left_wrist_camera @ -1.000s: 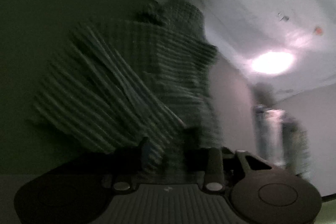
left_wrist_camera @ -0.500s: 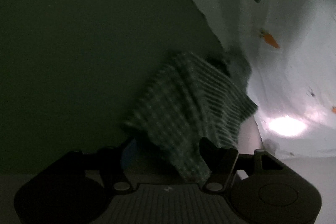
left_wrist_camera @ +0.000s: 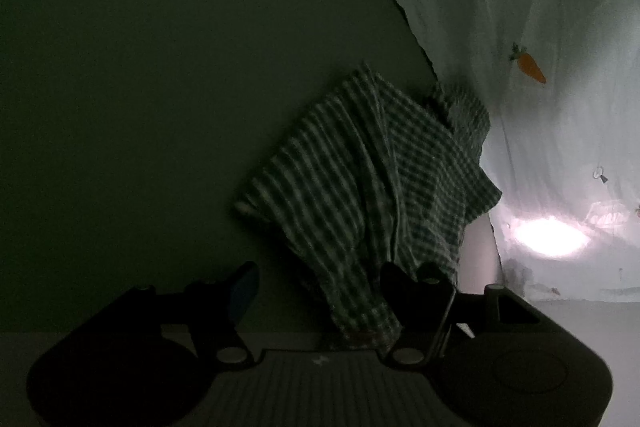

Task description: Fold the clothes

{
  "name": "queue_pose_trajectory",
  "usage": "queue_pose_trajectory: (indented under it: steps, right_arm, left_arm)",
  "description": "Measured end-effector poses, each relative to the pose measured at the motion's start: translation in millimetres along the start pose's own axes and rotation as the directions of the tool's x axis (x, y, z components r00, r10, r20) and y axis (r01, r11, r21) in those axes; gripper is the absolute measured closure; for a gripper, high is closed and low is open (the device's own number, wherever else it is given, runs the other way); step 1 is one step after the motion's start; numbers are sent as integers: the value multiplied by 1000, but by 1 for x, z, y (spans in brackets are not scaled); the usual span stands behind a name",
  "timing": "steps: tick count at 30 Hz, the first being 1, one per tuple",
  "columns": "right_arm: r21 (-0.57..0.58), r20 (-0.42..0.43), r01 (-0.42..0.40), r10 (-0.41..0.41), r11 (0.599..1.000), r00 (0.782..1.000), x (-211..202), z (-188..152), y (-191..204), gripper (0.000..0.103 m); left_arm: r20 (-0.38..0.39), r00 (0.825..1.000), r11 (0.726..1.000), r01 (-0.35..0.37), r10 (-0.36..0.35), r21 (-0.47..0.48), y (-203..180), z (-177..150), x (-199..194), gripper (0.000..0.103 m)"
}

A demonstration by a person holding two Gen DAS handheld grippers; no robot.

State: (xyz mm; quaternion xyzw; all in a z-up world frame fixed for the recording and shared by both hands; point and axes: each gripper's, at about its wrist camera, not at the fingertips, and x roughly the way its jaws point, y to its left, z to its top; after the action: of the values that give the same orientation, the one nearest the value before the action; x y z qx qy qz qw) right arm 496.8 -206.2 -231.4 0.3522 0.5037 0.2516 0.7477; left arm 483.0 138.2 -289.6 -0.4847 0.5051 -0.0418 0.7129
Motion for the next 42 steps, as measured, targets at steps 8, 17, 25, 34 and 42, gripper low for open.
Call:
queue_pose_trajectory:
  steps: [8,17,25,34,42]
  right_arm:
    - [167,107,-187,171,968,980,-28,-32,-4,98]
    - [43,229,-63,52,997,972,-95,-76,33,98]
    - [114,346,6,-45,994,937,-175,-127,14,98]
    - [324,341,68,-184,944,922,-218,-197,-29,99]
    - [436,308,65,-216,898,926,-238,-239,-56,99]
  left_arm:
    - [26,1000,999,-8,7,34,-10,-8,-14,35]
    - [91,995,986,29,-45,165,-41,-47,-51,35]
    - [5,998,967,58,-61,247,-51,-101,-51,35]
    - [-67,997,962,56,-39,268,-47,-146,-39,35]
    - [-100,994,947,2,32,322,-42,-181,-35,35]
